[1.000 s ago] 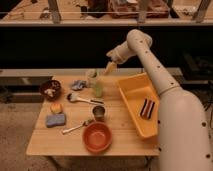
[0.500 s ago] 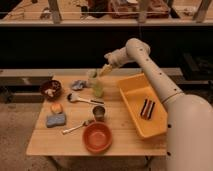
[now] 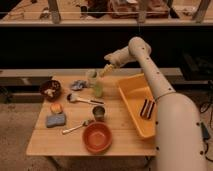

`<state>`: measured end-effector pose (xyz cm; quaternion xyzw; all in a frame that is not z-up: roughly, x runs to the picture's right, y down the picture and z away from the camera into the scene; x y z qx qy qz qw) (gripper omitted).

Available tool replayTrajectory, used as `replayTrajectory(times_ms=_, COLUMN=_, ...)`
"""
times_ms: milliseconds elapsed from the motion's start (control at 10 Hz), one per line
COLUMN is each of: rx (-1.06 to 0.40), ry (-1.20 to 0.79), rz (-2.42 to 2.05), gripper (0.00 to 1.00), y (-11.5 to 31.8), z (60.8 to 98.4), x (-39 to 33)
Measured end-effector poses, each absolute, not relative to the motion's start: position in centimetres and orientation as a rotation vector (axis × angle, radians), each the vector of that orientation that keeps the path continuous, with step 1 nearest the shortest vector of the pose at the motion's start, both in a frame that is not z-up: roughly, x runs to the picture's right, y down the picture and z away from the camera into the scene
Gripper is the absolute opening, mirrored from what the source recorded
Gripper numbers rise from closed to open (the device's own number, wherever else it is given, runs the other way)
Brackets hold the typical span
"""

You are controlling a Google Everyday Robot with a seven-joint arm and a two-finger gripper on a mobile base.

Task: Place pepper in metal cup

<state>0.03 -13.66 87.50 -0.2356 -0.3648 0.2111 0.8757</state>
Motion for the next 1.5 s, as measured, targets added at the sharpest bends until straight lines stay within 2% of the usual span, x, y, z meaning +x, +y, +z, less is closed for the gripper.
replayTrajectory(times_ms=200, rx=-0.522, ry=-0.783, rz=0.418, gripper=0.80, y=-13.3, z=88.4, x=-0.2)
replayTrajectory(times_ms=900, rx=-0.441, ry=-0.793, rz=0.361, gripper=0.80, y=-11.3, z=89.4, x=0.8)
replayTrajectory(times_ms=1500, rx=-0.393, ry=-0.842, rz=0.324, gripper=0.80, y=-11.6, z=91.0, x=0.0)
